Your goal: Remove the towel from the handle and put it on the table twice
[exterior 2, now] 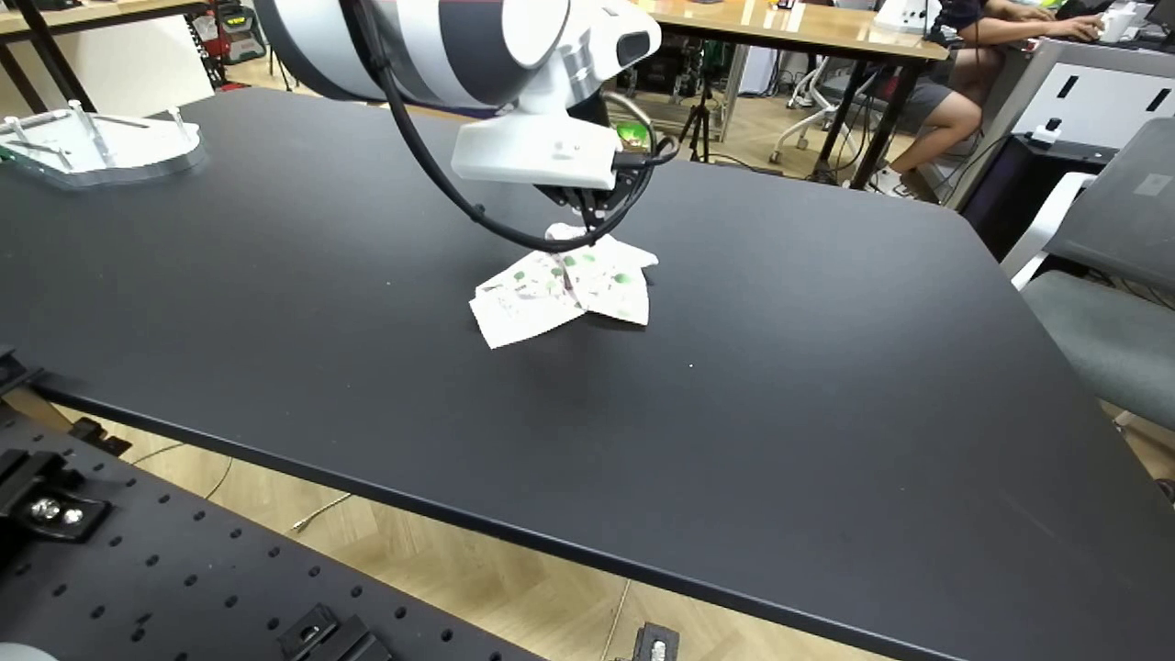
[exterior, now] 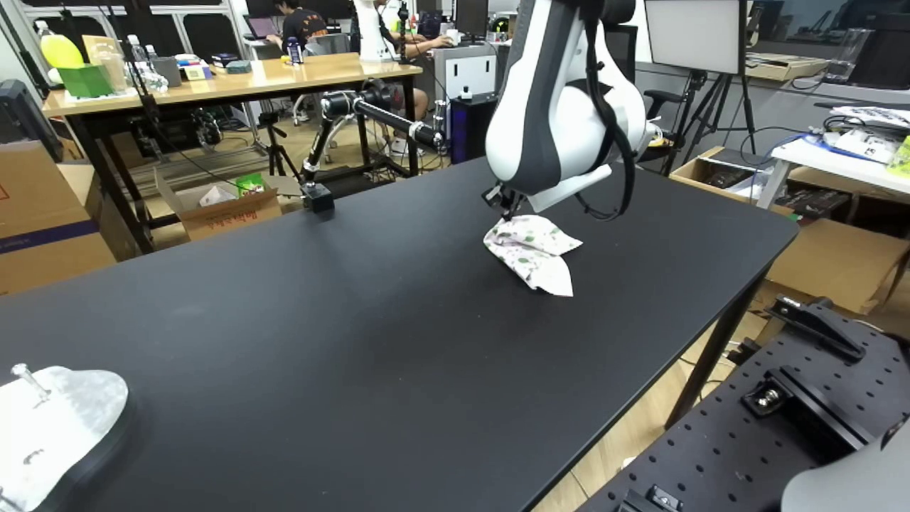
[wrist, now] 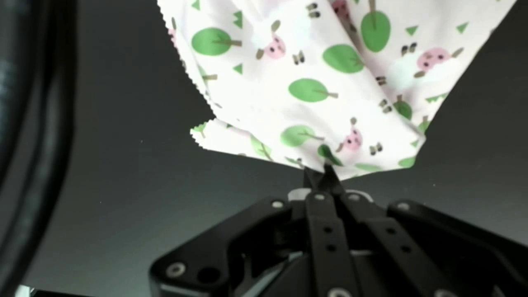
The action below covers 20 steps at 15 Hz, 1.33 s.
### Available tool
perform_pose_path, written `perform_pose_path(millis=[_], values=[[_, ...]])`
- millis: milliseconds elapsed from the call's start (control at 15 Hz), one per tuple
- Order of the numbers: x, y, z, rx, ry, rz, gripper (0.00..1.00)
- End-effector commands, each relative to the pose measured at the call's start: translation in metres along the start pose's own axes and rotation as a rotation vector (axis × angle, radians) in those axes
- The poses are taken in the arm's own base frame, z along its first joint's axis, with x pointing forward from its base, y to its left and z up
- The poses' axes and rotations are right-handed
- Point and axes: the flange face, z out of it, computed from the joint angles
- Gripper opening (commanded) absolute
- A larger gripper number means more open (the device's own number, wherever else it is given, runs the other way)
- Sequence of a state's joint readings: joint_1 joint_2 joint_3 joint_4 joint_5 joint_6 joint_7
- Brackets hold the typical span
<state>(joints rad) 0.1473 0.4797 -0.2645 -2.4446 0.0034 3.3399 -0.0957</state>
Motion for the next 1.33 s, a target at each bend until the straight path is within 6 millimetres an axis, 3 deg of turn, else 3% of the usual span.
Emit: perform_pose_path(millis=[0, 333, 600, 933, 1133, 1267], values=[[0.024, 0.006, -0.031, -0.007, 0.050, 0.019, 0.00], [0.070, 0.007, -0.079, -0.021, 0.166, 0.020, 0.00], [0.127, -0.005, -0.119, -0.057, 0.248, -0.034, 0.00], [0.199, -0.047, -0.179, -0.121, 0.342, -0.088, 0.00], [0.223, -0.080, -0.214, -0.149, 0.323, -0.105, 0.00], [0.228, -0.100, -0.237, -0.168, 0.290, -0.106, 0.00]])
